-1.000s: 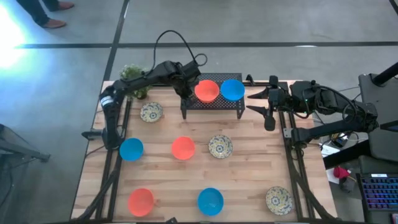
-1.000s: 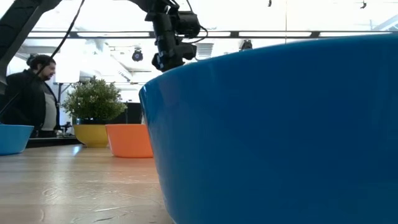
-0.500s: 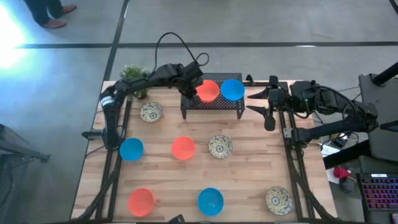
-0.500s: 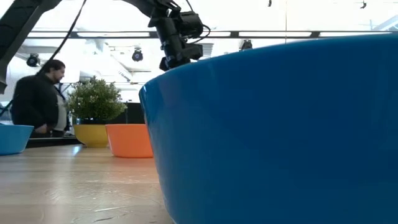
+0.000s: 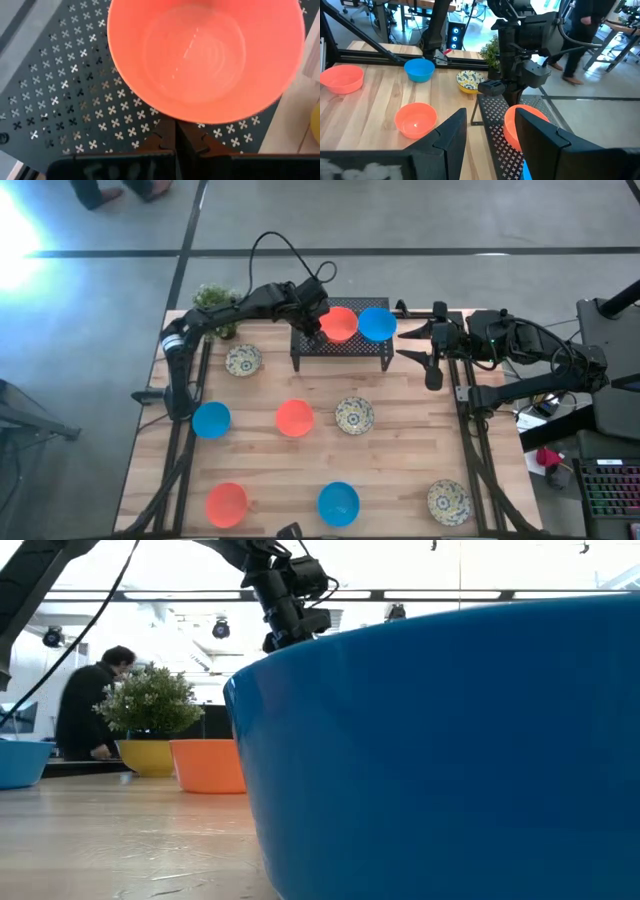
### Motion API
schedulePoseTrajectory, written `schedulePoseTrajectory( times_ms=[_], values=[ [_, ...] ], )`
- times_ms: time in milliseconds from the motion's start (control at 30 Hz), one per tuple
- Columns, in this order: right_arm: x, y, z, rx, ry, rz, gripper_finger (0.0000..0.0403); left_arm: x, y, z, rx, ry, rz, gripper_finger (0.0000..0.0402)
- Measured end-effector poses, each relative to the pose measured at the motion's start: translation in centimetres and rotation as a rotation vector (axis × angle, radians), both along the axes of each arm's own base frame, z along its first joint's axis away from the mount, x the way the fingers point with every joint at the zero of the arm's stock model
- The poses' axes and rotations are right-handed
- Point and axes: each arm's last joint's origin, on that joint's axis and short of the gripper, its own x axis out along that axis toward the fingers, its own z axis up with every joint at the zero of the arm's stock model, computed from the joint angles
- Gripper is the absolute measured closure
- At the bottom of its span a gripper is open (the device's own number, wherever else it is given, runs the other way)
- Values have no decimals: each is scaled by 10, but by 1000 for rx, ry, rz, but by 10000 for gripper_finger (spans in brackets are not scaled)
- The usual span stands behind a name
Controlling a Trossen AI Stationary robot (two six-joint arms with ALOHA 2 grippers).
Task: Pick & Place Mini bowls
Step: Put the top right orange bowl on the shelf, then put the top left yellow patterned bowl on the shelf
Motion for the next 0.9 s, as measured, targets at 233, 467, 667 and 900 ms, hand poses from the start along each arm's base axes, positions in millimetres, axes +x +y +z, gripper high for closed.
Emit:
schedulePoseTrajectory(
  times_ms=[233,467,667,900],
  values=[
    [0,0,0,3,-1,-1,241,-6,-3,-1,-30,64,2,401],
    [-1,0,-3,4,30,-1,241,-16,-20,21,95,108,43,401],
    [-2,0,-4,5,48,-1,241,-29,-62,53,206,56,8,401],
    [-2,0,-4,26,43,-9,241,-50,-120,75,281,-8,-33,401]
  ],
)
